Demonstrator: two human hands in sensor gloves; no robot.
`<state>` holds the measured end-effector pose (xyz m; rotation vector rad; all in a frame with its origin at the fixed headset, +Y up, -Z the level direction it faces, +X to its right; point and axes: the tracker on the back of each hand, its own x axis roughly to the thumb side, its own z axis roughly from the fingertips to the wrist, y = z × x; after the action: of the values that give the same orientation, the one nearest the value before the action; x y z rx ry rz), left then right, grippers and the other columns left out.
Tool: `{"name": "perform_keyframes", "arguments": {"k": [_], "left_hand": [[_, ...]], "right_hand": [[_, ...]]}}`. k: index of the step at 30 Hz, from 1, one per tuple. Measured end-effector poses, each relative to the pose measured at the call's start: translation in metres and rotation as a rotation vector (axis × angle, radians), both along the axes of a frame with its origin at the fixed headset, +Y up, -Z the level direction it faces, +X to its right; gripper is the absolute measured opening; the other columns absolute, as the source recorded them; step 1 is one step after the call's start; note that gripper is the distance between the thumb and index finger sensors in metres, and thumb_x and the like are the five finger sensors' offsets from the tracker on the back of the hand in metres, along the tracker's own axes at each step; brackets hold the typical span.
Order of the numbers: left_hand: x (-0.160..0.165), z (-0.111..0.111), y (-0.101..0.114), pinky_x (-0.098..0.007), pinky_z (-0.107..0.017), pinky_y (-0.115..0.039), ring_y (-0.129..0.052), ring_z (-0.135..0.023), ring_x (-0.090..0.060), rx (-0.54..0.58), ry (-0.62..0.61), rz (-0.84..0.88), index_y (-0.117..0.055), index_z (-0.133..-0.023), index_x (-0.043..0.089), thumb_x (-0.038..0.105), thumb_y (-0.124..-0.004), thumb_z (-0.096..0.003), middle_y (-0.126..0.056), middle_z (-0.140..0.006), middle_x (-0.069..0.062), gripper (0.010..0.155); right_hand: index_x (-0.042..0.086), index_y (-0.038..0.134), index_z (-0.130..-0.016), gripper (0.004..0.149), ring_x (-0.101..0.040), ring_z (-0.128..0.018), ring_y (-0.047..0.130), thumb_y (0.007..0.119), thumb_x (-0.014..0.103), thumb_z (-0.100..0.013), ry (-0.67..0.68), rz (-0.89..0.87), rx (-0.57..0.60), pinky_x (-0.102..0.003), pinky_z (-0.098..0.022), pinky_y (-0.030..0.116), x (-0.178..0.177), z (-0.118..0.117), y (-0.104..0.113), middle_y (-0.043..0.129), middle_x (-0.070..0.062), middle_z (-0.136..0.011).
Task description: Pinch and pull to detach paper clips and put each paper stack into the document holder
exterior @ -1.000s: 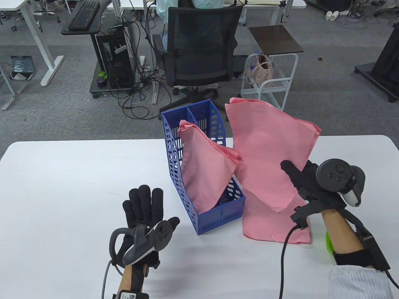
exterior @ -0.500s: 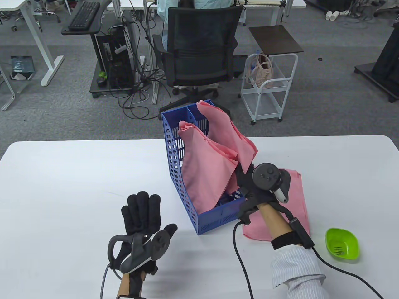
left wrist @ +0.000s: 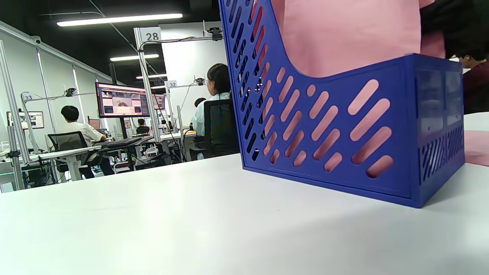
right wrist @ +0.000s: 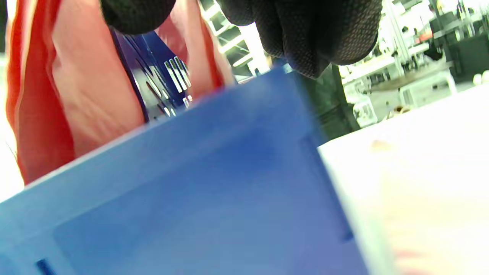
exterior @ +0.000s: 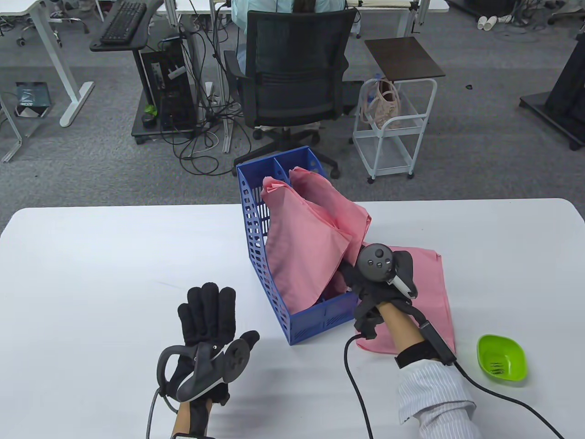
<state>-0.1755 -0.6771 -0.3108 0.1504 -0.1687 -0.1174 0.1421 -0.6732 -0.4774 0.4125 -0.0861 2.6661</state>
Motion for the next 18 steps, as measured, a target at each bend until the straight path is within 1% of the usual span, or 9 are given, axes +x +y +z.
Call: {"name": "perform_keyframes", "arguments": {"k": [1,3,5,7,9,11,13,18], "left_hand": [[0.0,0.0,0.0,-0.069,-0.07,-0.006,0.01,-0.098,-0.058,-0.002,0.002,-0.002,0.016,-0.108,0.003,0.061,-0.025,-0.051,0.018,-0.108,-0.03,0.091],[0.0,0.0,0.0,-0.068,-0.071,-0.006,0.01,-0.099,-0.057,-0.006,0.002,-0.006,0.016,-0.108,0.003,0.06,-0.025,-0.0514,0.018,-0.108,-0.03,0.091],[-0.001,0.001,-0.001,-0.068,-0.071,-0.007,0.01,-0.099,-0.058,-0.009,0.004,-0.009,0.015,-0.108,0.002,0.06,-0.025,-0.0514,0.018,-0.108,-0.03,0.091],[-0.001,0.001,-0.001,-0.068,-0.071,-0.007,0.01,-0.099,-0.057,-0.017,0.008,-0.009,0.015,-0.108,0.002,0.06,-0.026,-0.0517,0.018,-0.108,-0.03,0.09],[0.0,0.001,-0.001,-0.068,-0.071,-0.007,0.01,-0.099,-0.058,-0.021,0.008,-0.014,0.015,-0.108,0.003,0.06,-0.025,-0.0515,0.018,-0.108,-0.03,0.091],[0.0,0.001,-0.002,-0.068,-0.071,-0.007,0.01,-0.099,-0.058,-0.025,0.007,-0.024,0.015,-0.108,0.003,0.06,-0.025,-0.0514,0.017,-0.109,-0.03,0.09],[0.001,0.0,-0.003,-0.068,-0.071,-0.007,0.01,-0.099,-0.057,-0.035,0.007,-0.031,0.015,-0.109,0.003,0.06,-0.025,-0.0515,0.017,-0.109,-0.03,0.09],[0.003,0.0,-0.006,-0.068,-0.072,-0.007,0.009,-0.099,-0.058,-0.055,0.006,-0.046,0.015,-0.109,0.003,0.06,-0.025,-0.0513,0.017,-0.109,-0.03,0.091]], "right_hand": [[0.005,0.028,-0.116,0.078,-0.049,-0.098,0.066,0.056,0.051,-0.059,0.005,0.056,-0.001,-0.053,-0.073,0.062,0.004,0.002,0.006,0.047,-0.031,-0.115],[0.005,0.026,-0.117,0.083,-0.05,-0.099,0.063,0.057,0.054,-0.057,0.062,0.178,-0.06,-0.054,-0.074,0.06,0.012,0.007,0.015,0.045,-0.032,-0.116],[0.006,0.025,-0.117,0.086,-0.051,-0.101,0.06,0.058,0.056,-0.056,0.077,0.321,-0.116,-0.055,-0.076,0.058,0.022,0.013,0.022,0.043,-0.032,-0.117],[0.008,0.025,-0.117,0.087,-0.05,-0.103,0.058,0.06,0.057,-0.054,0.068,0.477,-0.119,-0.056,-0.077,0.056,0.037,0.022,0.027,0.043,-0.03,-0.118],[0.012,0.028,-0.117,0.086,-0.049,-0.105,0.057,0.062,0.056,-0.052,0.072,0.577,-0.1,-0.057,-0.078,0.053,0.051,0.029,0.028,0.043,-0.027,-0.119],[0.015,0.03,-0.117,0.085,-0.047,-0.108,0.054,0.065,0.055,-0.051,0.06,0.647,-0.12,-0.058,-0.08,0.048,0.067,0.034,0.025,0.044,-0.023,-0.121],[0.018,0.03,-0.117,0.084,-0.047,-0.11,0.049,0.067,0.053,-0.05,0.046,0.69,-0.186,-0.059,-0.081,0.043,0.083,0.038,0.018,0.043,-0.021,-0.122],[0.024,0.029,-0.115,0.086,-0.046,-0.113,0.04,0.072,0.051,-0.047,0.021,0.763,-0.36,-0.06,-0.083,0.035,0.119,0.045,-0.011,0.04,-0.015,-0.124]]}}
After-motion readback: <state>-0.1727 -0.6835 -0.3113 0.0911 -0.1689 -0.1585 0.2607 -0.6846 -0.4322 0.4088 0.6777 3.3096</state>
